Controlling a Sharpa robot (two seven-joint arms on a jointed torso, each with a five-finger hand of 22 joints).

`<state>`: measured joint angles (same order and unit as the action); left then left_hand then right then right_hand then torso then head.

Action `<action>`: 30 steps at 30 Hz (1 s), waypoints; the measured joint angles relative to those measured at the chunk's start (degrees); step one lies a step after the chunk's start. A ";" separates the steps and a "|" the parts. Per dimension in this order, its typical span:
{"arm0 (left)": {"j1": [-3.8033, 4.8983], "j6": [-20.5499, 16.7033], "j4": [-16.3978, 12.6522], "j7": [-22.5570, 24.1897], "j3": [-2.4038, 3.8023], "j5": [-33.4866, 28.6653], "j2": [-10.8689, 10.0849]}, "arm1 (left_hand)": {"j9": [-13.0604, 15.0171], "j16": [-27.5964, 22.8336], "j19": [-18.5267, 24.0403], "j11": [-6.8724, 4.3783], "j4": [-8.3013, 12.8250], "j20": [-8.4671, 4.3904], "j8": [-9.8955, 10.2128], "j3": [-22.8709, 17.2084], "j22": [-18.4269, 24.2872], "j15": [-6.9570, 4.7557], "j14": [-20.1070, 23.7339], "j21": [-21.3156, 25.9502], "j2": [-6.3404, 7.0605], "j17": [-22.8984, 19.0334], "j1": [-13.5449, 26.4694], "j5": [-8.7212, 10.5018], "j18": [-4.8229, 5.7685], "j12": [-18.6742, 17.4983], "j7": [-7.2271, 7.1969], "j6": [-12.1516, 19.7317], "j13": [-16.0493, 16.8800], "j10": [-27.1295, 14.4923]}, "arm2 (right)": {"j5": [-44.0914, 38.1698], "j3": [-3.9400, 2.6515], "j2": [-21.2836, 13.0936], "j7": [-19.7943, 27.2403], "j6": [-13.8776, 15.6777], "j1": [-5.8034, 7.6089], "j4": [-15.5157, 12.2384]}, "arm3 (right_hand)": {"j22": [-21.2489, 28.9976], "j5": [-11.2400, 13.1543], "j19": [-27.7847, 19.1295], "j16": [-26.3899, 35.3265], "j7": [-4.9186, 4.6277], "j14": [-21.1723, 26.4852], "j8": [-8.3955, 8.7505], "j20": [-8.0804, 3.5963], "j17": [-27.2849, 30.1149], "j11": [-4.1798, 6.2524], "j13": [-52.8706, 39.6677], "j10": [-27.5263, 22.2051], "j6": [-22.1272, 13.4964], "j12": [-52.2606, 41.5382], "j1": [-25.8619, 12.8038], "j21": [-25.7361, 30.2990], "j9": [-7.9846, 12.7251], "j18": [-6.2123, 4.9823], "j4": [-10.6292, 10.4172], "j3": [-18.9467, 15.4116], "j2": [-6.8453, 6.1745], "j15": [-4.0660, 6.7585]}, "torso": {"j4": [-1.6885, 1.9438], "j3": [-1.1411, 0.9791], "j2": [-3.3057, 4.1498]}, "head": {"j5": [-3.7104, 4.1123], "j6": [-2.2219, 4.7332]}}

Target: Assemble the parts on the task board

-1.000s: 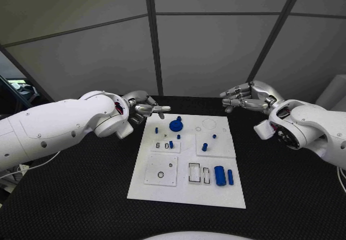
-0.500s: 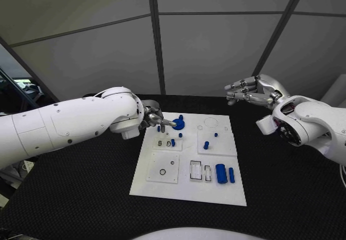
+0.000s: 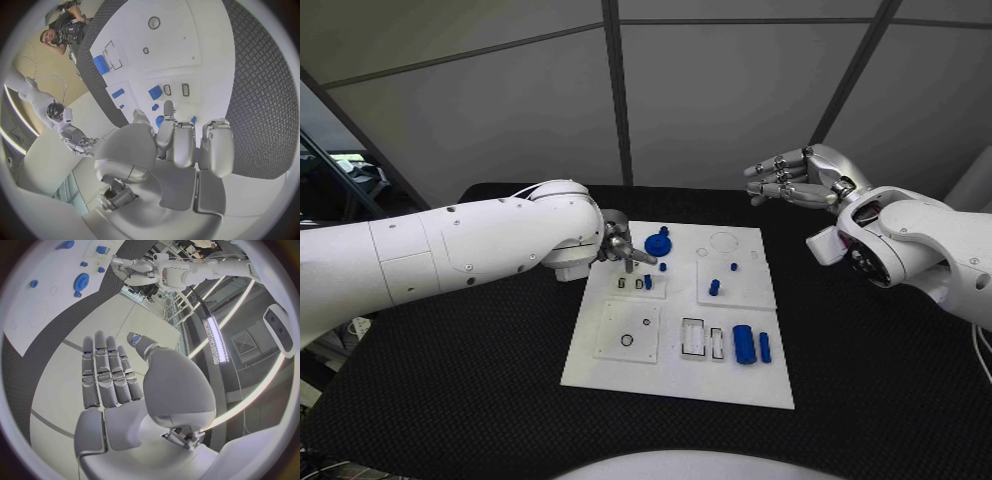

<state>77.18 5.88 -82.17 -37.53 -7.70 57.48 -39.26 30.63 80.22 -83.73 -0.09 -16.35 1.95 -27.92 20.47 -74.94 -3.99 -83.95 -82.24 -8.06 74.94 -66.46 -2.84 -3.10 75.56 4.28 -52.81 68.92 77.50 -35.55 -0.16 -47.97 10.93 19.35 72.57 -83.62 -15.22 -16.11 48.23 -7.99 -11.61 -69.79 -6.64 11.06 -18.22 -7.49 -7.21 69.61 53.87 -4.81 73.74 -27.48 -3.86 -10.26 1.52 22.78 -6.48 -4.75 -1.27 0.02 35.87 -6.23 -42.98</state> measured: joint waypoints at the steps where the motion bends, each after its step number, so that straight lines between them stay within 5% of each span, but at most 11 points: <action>1: 0.00 0.02 0.11 -0.10 -0.16 0.01 0.14 | -0.03 -0.14 0.13 0.32 0.12 0.13 0.62 -0.12 0.00 0.04 -0.03 0.00 0.35 0.00 -0.42 0.00 0.00 -0.42 0.18 0.75 -0.61 -0.33 | -0.10 0.00 0.08 -0.08 0.03 0.00 0.03 | 0.08 0.00 0.00 0.00 -0.17 0.18 0.00 0.00 0.04 -0.03 0.06 -0.09 -0.17 0.00 0.00 0.01 0.00 0.00 0.00 0.00 0.00 -0.18 | -0.02 0.00 0.01 | -0.01 -0.02; 8: -0.01 0.21 0.84 -0.45 -0.58 0.04 1.02 | -0.23 -0.34 0.31 0.84 0.99 0.74 2.54 -1.33 0.00 0.84 0.00 0.00 -0.82 0.00 -1.86 0.00 0.00 -0.91 0.94 1.74 -1.48 -0.85 | -0.55 0.00 0.41 -0.63 0.14 0.00 0.22 | 0.31 -0.11 -0.21 0.21 -0.37 0.39 0.00 0.21 0.24 -0.38 0.30 -0.43 -0.38 0.00 0.00 0.54 0.00 0.00 0.16 -0.16 0.00 -0.39 | -0.05 0.03 0.05 | 0.01 -0.35; 30: -0.02 2.29 2.79 -0.65 -0.69 0.07 3.70 | 0.49 -0.55 0.31 1.03 0.78 1.15 3.43 -6.19 0.01 0.83 0.00 0.00 0.44 -0.01 -1.94 0.00 -0.01 -0.91 0.83 0.78 -1.41 -1.02 | -0.87 0.00 1.30 -1.70 0.10 -0.01 0.61 | 0.61 -0.70 0.01 0.54 -0.57 0.60 0.21 0.42 0.41 -0.38 0.60 -0.84 -0.58 0.00 0.00 1.03 -0.01 0.01 0.16 -0.15 0.01 -0.59 | -0.05 0.02 0.06 | 0.02 -1.35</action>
<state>77.16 8.17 -79.38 -38.18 -8.40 57.56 -35.56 31.12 79.67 -83.42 0.95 -15.56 3.10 -24.49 14.28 -74.92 -3.16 -83.95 -82.24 -7.61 74.93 -68.40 -2.84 -3.10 74.65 5.11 -52.02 67.51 76.48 -36.42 -0.15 -46.67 9.24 19.45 72.56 -83.01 -14.61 -16.81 48.24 -7.44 -12.18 -69.19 -6.43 11.48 -17.80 -7.87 -6.61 68.77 53.28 -4.81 73.74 -26.45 -3.86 -10.25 1.68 22.63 -6.48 -5.34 -1.32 0.03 35.93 -6.21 -44.34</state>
